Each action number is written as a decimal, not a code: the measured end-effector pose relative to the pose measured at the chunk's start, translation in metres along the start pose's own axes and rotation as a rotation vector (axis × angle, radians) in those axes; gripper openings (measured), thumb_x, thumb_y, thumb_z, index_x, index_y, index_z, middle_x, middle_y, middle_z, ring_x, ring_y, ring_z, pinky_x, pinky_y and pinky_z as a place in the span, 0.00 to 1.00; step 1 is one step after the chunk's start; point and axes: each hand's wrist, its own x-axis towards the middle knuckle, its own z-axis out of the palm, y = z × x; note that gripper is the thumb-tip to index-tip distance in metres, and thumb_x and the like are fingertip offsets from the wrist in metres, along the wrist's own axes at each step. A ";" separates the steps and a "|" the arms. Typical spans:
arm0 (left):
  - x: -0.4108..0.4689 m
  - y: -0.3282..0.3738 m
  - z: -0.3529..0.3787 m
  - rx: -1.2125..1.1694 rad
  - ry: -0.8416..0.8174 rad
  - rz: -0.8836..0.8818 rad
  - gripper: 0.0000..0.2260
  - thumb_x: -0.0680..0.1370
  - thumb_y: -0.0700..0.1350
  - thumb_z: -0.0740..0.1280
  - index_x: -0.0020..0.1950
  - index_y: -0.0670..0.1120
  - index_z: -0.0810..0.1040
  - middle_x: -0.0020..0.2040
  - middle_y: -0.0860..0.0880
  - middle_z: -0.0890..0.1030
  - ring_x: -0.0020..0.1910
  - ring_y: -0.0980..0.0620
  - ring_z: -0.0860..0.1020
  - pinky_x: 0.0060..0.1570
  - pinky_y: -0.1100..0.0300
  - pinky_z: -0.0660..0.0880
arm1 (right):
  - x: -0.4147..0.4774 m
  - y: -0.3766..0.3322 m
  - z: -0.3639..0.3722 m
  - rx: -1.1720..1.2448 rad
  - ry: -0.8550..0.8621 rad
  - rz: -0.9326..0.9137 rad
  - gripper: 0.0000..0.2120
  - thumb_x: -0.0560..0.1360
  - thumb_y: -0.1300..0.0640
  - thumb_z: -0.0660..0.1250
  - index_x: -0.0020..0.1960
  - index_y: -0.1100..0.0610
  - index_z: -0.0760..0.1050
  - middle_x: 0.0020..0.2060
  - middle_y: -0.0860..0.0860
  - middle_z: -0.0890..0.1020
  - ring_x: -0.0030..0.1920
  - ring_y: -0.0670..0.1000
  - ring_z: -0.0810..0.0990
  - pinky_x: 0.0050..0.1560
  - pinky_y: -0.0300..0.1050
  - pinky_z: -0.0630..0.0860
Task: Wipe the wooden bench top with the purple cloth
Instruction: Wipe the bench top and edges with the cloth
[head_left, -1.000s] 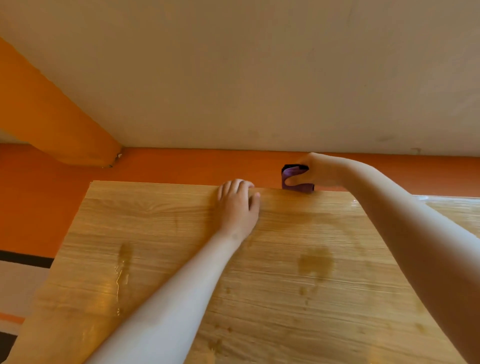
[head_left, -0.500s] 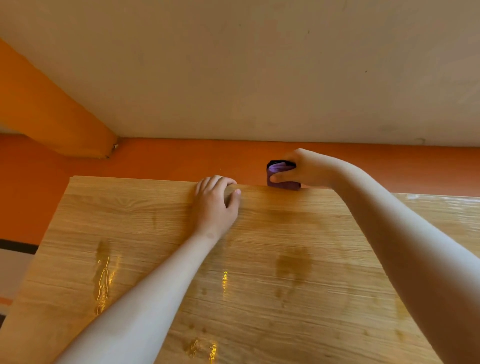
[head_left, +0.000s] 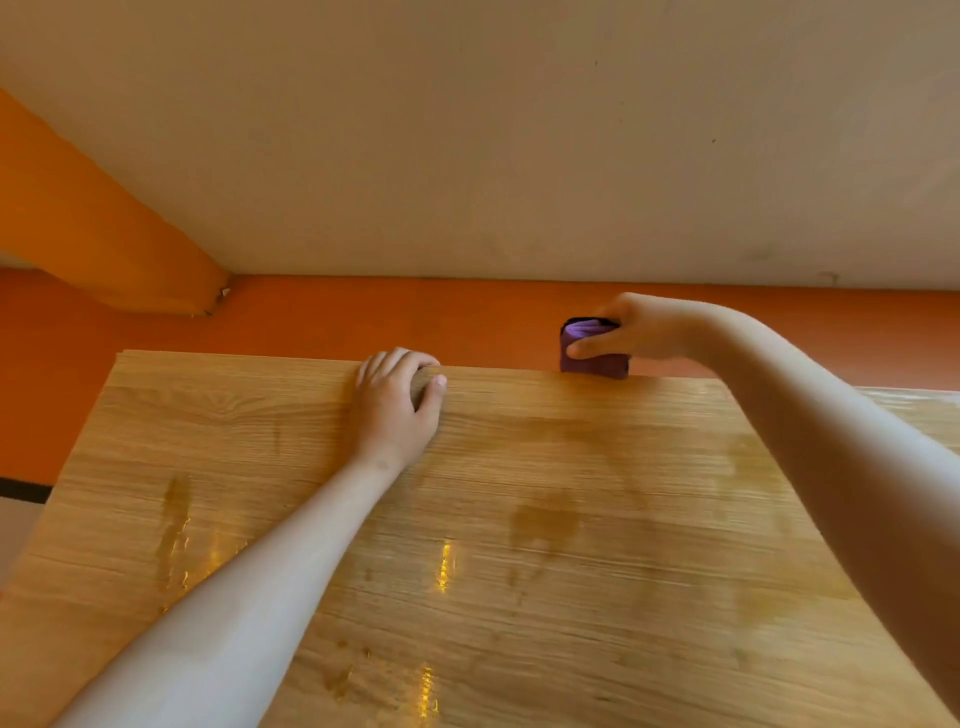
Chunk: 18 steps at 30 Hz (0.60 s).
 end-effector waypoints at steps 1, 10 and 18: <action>0.000 0.001 0.000 -0.002 -0.002 -0.003 0.17 0.76 0.54 0.57 0.52 0.46 0.80 0.50 0.50 0.80 0.53 0.48 0.75 0.57 0.57 0.63 | -0.012 0.016 -0.006 0.022 0.009 0.030 0.14 0.73 0.42 0.66 0.46 0.54 0.76 0.40 0.51 0.80 0.36 0.49 0.75 0.38 0.42 0.68; 0.001 0.000 0.000 -0.006 -0.021 -0.013 0.15 0.77 0.52 0.59 0.54 0.46 0.80 0.52 0.50 0.80 0.55 0.48 0.74 0.63 0.51 0.65 | -0.032 0.039 -0.011 0.095 0.091 0.061 0.13 0.73 0.45 0.69 0.47 0.55 0.78 0.41 0.53 0.82 0.39 0.52 0.77 0.42 0.45 0.70; 0.000 -0.002 0.001 -0.022 -0.024 -0.014 0.14 0.77 0.52 0.60 0.54 0.46 0.80 0.52 0.50 0.80 0.55 0.49 0.74 0.62 0.54 0.64 | 0.033 -0.050 0.029 0.052 0.041 -0.039 0.11 0.74 0.43 0.67 0.43 0.50 0.74 0.38 0.48 0.79 0.35 0.48 0.75 0.38 0.43 0.69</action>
